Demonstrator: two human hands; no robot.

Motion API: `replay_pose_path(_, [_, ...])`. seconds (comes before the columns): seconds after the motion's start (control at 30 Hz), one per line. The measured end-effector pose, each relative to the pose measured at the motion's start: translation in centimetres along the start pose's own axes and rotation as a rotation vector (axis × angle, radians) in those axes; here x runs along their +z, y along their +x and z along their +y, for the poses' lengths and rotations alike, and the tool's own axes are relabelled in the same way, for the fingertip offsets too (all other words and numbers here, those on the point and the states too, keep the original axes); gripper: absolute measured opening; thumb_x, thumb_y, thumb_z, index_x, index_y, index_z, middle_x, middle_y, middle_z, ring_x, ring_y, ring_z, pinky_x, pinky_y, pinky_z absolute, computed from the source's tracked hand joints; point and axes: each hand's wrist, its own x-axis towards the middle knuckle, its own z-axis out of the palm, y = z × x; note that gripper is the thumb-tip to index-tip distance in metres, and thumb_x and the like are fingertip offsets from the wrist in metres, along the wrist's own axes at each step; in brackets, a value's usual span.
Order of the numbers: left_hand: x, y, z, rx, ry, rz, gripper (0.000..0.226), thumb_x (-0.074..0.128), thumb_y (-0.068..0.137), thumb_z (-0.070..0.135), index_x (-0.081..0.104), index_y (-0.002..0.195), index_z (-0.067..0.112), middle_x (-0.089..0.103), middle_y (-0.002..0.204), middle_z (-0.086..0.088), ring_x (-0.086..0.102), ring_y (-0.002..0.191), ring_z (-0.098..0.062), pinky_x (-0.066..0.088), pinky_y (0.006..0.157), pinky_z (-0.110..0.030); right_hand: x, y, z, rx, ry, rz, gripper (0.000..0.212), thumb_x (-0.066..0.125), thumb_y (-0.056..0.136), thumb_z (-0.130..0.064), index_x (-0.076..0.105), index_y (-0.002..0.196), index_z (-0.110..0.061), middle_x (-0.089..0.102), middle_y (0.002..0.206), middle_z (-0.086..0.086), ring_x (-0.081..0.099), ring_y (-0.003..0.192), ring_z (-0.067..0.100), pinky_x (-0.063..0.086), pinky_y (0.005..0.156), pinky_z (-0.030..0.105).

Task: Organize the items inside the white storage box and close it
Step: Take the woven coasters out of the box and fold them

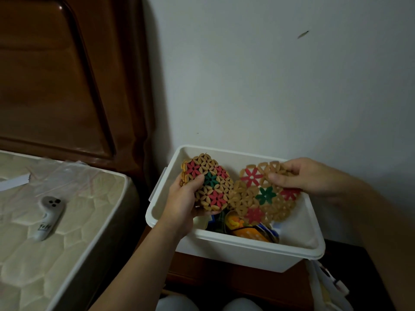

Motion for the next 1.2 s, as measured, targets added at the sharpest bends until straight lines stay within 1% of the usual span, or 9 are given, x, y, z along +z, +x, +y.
replay_pose_path(0.07, [-0.1, -0.3, 0.2, -0.029, 0.013, -0.09, 0.031, 0.063, 0.102, 0.024, 0.062, 0.133, 0.026, 0.078, 0.116, -0.01, 0.077, 0.101, -0.037, 0.062, 0.073, -0.062, 1.0, 0.7, -0.2, -0.03, 0.197, 0.0, 0.077, 0.095, 0.061, -0.061, 0.078, 0.108, -0.003, 0.076, 0.117, 0.023, 0.074, 0.112, 0.036, 0.06, 0.096, 0.041])
replay_pose_path(0.23, [-0.7, -1.0, 0.6, -0.119, -0.013, -0.293, 0.043, 0.069, 0.091, 0.027, 0.063, 0.134, 0.027, 0.074, 0.126, -0.015, 0.074, 0.109, -0.039, 0.065, 0.068, -0.053, 5.2, 3.1, -0.8, -0.052, 0.418, -0.042, 0.059, 0.087, 0.079, -0.053, 0.078, 0.116, -0.007, 0.072, 0.129, 0.021, 0.068, 0.123, 0.034, 0.054, 0.104, 0.045])
replay_pose_path(0.43, [-0.7, -1.7, 1.2, -0.121, -0.025, -0.36, 0.032, 0.067, 0.091, 0.043, 0.072, 0.122, 0.037, 0.073, 0.129, -0.015, 0.071, 0.115, -0.041, 0.066, 0.071, -0.054, 8.7, 5.1, -2.0, 0.014, 0.227, -0.01, 0.064, 0.089, 0.071, -0.062, 0.079, 0.115, -0.016, 0.079, 0.115, 0.009, 0.076, 0.109, 0.026, 0.056, 0.103, 0.048])
replay_pose_path(0.57, [-0.7, -1.6, 1.6, -0.137, -0.021, -0.44, 0.048, 0.055, 0.096, 0.066, 0.072, 0.127, 0.034, 0.071, 0.133, -0.013, 0.069, 0.12, -0.04, 0.066, 0.071, -0.047, 9.8, 5.5, -2.1, -0.061, 0.21, 0.133, 0.051, 0.087, 0.073, -0.064, 0.081, 0.104, -0.025, 0.081, 0.106, 0.003, 0.079, 0.1, 0.022, 0.062, 0.094, 0.046])
replay_pose_path(0.7, [-0.8, -1.4, 1.6, -0.165, -0.104, -0.497, 0.074, 0.039, 0.09, 0.086, 0.069, 0.134, 0.035, 0.069, 0.137, -0.01, 0.065, 0.127, -0.038, 0.063, 0.082, -0.057, 10.6, 5.6, -2.2, -0.142, 0.145, 0.264, 0.04, 0.085, 0.075, -0.065, 0.077, 0.104, -0.038, 0.081, 0.103, -0.009, 0.078, 0.093, 0.01, 0.066, 0.083, 0.038])
replay_pose_path(0.8, [-0.8, -1.5, 1.6, -0.111, -0.063, -0.463, 0.049, 0.06, 0.097, 0.064, 0.068, 0.134, 0.034, 0.069, 0.137, -0.012, 0.067, 0.125, -0.038, 0.064, 0.078, -0.054, 11.2, 5.7, -2.1, -0.146, 0.109, 0.359, 0.042, 0.086, 0.074, -0.063, 0.064, 0.104, -0.045, 0.075, 0.114, -0.008, 0.076, 0.096, 0.011, 0.066, 0.079, 0.037])
replay_pose_path(0.9, [-0.9, -1.3, 1.3, -0.131, -0.054, -0.388, 0.031, 0.074, 0.094, 0.034, 0.073, 0.125, 0.027, 0.07, 0.132, -0.019, 0.069, 0.119, -0.042, 0.065, 0.071, -0.053, 11.5, 5.7, -2.0, -0.112, 0.09, 0.409, 0.054, 0.084, 0.076, -0.062, 0.057, 0.119, -0.045, 0.065, 0.13, -0.007, 0.069, 0.112, 0.016, 0.063, 0.089, 0.044])
replay_pose_path(1.03, [-0.6, -1.1, 1.1, -0.11, -0.02, -0.337, 0.04, 0.079, 0.09, 0.028, 0.07, 0.128, 0.021, 0.073, 0.127, -0.019, 0.072, 0.114, -0.042, 0.066, 0.071, -0.052, 11.6, 5.3, -1.7, -0.179, -0.053, 0.509, 0.052, 0.079, 0.084, -0.058, 0.066, 0.13, -0.038, 0.066, 0.13, -0.013, 0.062, 0.12, 0.006, 0.055, 0.101, 0.035])
replay_pose_path(1.2, [0.8, -0.3, 0.6, -0.02, 0.016, -0.181, 0.039, 0.08, 0.09, 0.022, 0.067, 0.127, 0.019, 0.078, 0.115, -0.012, 0.076, 0.105, -0.034, 0.063, 0.071, -0.045, 11.0, 5.9, -1.4, -0.211, -0.074, 0.618, 0.055, 0.077, 0.086, -0.057, 0.068, 0.134, -0.033, 0.071, 0.122, -0.017, 0.066, 0.111, 0.001, 0.057, 0.096, 0.029])
